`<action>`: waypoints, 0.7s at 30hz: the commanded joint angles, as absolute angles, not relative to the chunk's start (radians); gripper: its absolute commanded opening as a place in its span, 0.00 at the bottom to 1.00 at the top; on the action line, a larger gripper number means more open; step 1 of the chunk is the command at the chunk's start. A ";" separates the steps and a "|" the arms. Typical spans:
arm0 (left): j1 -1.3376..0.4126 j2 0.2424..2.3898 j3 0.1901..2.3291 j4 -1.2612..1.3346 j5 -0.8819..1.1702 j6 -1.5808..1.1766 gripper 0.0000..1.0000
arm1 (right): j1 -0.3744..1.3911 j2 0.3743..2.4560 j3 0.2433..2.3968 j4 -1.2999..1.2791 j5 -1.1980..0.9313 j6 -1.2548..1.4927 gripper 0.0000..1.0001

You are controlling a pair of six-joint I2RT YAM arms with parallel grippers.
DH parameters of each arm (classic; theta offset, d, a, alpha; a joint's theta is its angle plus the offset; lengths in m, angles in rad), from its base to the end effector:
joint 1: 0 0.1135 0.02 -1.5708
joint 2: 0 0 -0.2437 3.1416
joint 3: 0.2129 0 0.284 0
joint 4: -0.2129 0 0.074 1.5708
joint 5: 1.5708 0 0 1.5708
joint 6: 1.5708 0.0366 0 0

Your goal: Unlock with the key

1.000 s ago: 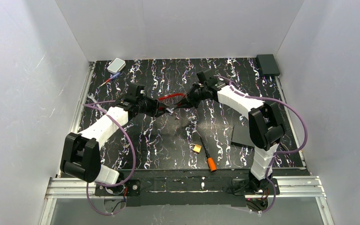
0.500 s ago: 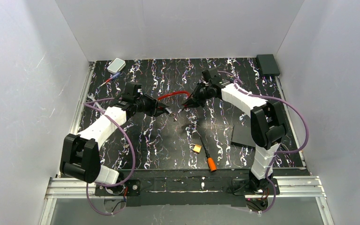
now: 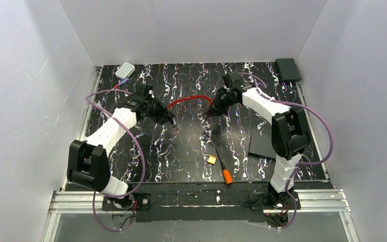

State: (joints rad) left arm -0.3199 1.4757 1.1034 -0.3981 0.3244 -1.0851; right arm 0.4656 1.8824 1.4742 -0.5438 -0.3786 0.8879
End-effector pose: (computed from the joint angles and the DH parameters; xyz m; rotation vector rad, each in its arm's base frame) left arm 0.3336 -0.1228 0.2353 -0.7865 2.4261 -1.0132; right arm 0.3835 0.2078 0.2024 0.4090 2.7066 0.9551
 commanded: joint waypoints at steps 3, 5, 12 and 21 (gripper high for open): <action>-0.317 1.526 1.111 -0.486 0.114 -0.950 0.00 | 0.426 1.885 1.437 -0.493 -0.338 0.854 0.01; -0.316 1.572 1.130 -0.506 0.089 -0.949 0.00 | 0.419 1.910 1.440 -0.477 -0.342 0.854 0.01; -0.277 1.683 1.200 -0.560 0.021 -0.929 0.00 | 0.360 2.001 1.486 -0.441 -0.370 0.874 0.01; -0.240 1.764 1.329 -0.669 -0.132 -0.923 0.00 | 0.304 2.132 1.566 -0.418 -0.466 0.896 0.01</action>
